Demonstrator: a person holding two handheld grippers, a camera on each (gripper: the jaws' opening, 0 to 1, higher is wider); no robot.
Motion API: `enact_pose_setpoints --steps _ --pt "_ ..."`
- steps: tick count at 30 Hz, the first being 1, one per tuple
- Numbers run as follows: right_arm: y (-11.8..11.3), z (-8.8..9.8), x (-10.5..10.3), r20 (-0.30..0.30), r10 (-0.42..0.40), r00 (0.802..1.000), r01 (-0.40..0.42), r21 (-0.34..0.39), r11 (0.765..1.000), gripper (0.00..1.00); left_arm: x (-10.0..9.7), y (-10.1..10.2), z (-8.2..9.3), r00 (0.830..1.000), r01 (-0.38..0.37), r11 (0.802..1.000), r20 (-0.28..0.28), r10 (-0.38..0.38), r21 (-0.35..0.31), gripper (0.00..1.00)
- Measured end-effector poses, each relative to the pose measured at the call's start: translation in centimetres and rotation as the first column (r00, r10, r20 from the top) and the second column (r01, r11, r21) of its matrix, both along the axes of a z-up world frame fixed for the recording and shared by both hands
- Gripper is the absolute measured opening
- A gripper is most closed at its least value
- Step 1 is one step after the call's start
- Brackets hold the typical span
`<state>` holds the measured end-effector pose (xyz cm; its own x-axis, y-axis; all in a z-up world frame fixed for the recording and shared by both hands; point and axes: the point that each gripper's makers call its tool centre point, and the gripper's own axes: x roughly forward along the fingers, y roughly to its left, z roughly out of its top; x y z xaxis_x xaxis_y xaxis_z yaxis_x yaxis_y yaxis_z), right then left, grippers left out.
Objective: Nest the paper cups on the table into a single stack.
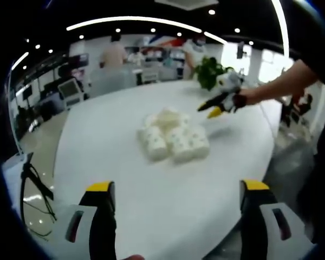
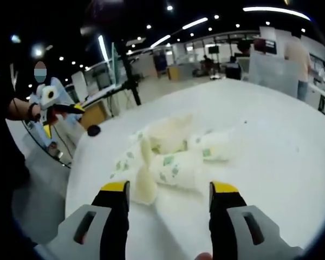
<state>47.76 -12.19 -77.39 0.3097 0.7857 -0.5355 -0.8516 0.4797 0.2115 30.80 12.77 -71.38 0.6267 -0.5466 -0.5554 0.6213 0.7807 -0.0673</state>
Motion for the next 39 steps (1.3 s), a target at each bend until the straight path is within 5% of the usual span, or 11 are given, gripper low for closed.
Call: enact_pose_setpoints --steps 26,39 --pt "0.4 -1.3 1.6 -0.028 0.006 1.000 -0.006 0.006 1.000 0.44 -0.3 0.7 -0.6 0.999 -0.038 0.999 -0.013 0.038 0.013 0.92" --pt "1.3 -1.5 2.8 -0.084 0.004 0.996 0.002 0.071 0.997 0.31 0.2 0.7 -0.4 0.998 -0.055 0.998 -0.014 0.055 0.004 0.92"
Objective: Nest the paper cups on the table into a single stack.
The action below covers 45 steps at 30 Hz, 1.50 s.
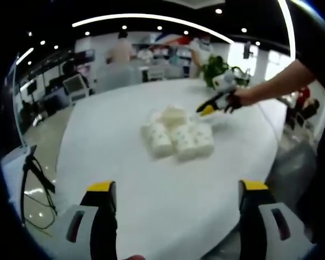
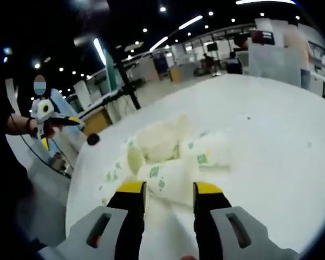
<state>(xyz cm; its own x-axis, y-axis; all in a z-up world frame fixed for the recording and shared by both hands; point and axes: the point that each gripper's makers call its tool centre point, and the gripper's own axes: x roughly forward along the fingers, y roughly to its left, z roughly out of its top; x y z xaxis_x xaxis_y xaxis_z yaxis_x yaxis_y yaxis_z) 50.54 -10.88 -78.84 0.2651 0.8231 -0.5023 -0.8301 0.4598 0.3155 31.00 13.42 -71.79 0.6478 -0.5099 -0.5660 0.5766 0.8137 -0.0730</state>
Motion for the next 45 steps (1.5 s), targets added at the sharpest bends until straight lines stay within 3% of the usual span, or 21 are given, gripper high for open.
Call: enact_pose_setpoints --steps 13,20,38,45 --pt "0.7 0.0 -0.1 -0.025 -0.004 1.000 0.005 0.029 1.000 0.25 0.2 0.1 0.3 1.000 -0.013 1.000 0.011 0.013 -0.013 0.93" --pt "1.0 0.3 -0.4 -0.077 -0.037 0.996 0.044 0.085 0.995 0.22 0.1 -0.1 0.1 1.000 -0.013 1.000 0.007 0.013 -0.016 0.93" --pt "1.1 0.1 -1.2 -0.157 -0.015 0.987 0.035 0.123 0.992 0.06 -0.5 0.1 -0.5 1.000 -0.022 1.000 -0.015 0.022 -0.019 0.91" --pt "0.7 0.3 -1.5 -0.180 -0.016 0.983 0.042 0.140 0.989 0.04 -0.6 0.1 -0.7 1.000 -0.015 1.000 -0.020 0.015 -0.015 0.91"
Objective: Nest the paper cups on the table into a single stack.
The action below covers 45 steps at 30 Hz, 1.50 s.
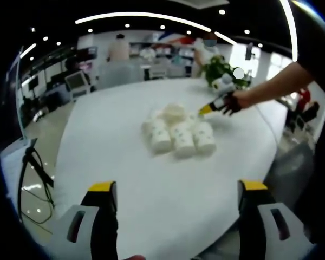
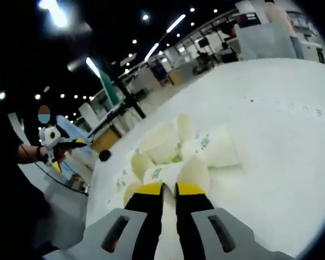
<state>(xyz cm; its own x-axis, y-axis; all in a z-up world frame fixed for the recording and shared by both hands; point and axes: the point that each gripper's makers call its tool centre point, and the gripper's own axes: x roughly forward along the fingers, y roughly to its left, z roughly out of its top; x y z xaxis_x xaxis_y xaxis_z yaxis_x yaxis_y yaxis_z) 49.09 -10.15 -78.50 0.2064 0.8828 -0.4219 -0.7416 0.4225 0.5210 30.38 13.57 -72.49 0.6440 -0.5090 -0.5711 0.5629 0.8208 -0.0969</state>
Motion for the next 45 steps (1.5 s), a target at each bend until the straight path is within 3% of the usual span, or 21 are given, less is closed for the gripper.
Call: enact_pose_setpoints --steps 18,45 --pt "-0.9 0.7 -0.7 -0.003 -0.019 1.000 0.019 -0.004 1.000 0.01 0.2 0.1 0.5 1.000 0.005 1.000 0.021 -0.005 -0.006 0.91" --pt "-2.0 3.3 -2.9 0.018 -0.044 0.999 0.044 -0.026 0.999 0.00 -0.2 0.8 2.0 0.998 0.011 1.000 0.069 -0.009 -0.025 0.90"
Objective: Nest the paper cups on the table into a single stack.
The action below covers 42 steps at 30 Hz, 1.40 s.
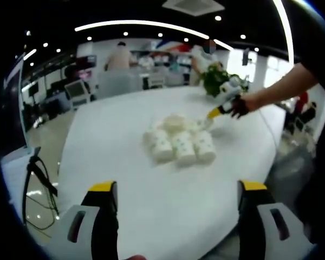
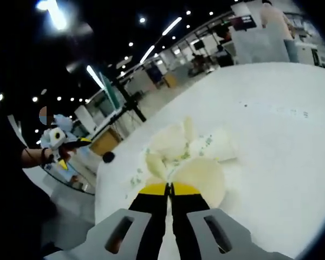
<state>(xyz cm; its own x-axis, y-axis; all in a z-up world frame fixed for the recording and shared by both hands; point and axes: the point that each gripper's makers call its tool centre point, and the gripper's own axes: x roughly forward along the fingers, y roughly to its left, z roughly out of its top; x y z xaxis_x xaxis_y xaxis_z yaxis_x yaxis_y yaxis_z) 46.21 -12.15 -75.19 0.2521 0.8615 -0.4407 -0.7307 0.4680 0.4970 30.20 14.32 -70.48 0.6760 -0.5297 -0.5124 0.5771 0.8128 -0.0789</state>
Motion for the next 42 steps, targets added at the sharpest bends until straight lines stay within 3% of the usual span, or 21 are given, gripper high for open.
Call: enact_pose_setpoints --steps 15,26,29,42 --pt "-1.1 1.8 -1.3 0.036 -0.011 0.999 0.013 -0.059 0.998 0.00 -0.1 0.8 0.3 0.999 0.022 0.999 0.030 -0.021 -0.025 0.90" --pt "-2.5 3.5 -1.7 0.101 -0.040 0.994 0.049 -0.085 0.995 0.00 0.1 0.4 0.3 0.997 0.068 0.997 0.033 -0.067 -0.030 0.90" --pt "-3.1 3.8 -2.2 0.134 -0.016 0.991 0.036 -0.150 0.988 0.00 0.4 0.5 0.2 0.996 0.081 0.996 0.037 -0.079 -0.033 0.90" --pt "-1.0 8.7 -5.5 0.263 0.060 0.963 -0.016 -0.168 0.986 0.00 0.4 0.2 -0.1 0.992 0.118 0.993 0.042 -0.117 -0.027 0.89"
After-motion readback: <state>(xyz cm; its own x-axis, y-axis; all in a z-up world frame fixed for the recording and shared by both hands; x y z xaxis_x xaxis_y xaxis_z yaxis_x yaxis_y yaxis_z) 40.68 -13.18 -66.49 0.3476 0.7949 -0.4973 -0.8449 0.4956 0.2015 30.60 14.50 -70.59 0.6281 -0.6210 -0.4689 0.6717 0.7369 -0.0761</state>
